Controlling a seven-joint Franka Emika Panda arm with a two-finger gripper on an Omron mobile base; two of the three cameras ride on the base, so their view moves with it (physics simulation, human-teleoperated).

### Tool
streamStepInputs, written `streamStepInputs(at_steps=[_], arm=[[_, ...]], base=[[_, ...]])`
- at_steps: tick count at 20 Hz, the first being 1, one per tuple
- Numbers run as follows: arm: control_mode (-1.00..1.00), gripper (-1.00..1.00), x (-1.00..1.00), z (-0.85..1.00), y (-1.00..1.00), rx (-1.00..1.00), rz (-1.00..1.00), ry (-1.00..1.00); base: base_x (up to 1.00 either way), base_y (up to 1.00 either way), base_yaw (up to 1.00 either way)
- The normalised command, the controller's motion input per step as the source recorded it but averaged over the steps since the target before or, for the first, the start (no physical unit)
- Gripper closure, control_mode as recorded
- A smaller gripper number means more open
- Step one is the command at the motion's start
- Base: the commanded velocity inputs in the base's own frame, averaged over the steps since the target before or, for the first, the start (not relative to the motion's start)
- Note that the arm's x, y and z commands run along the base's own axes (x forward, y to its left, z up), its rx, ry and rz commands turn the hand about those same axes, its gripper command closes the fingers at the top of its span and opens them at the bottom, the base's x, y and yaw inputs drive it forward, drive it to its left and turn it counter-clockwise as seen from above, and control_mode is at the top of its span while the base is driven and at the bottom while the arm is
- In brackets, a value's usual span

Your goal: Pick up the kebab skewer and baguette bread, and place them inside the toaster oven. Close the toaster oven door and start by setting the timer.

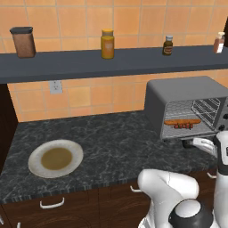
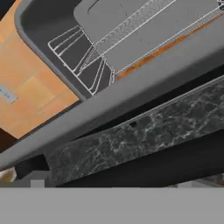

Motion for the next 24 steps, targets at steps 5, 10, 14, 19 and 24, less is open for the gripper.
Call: streamStepInputs(at_steps=[5,10,14,19,24], arm=[[-1.0,-1.0,0.98,0.31,0.44,-0.16,-0.18,0.0],[-1.0,-1.0,0.97,0.15,0.26,-0.15,-0.16,0.0],[-1.0,-1.0,0.82,0.05,0.08,-0.14,-0.14,0.0],[-1.0,-1.0,0.53,0.0,0.05,-0.14,-0.13,0.02],[-1.0,-1.0,0.43,0.0,0.02,-0.14,-0.14,0.05]], base=[[0.0,0.0,0.0],[0.0,0.0,0.0],[0.0,0.0,0.0],[0.0,0.0,0.0],[0.0,0.0,0.0]])
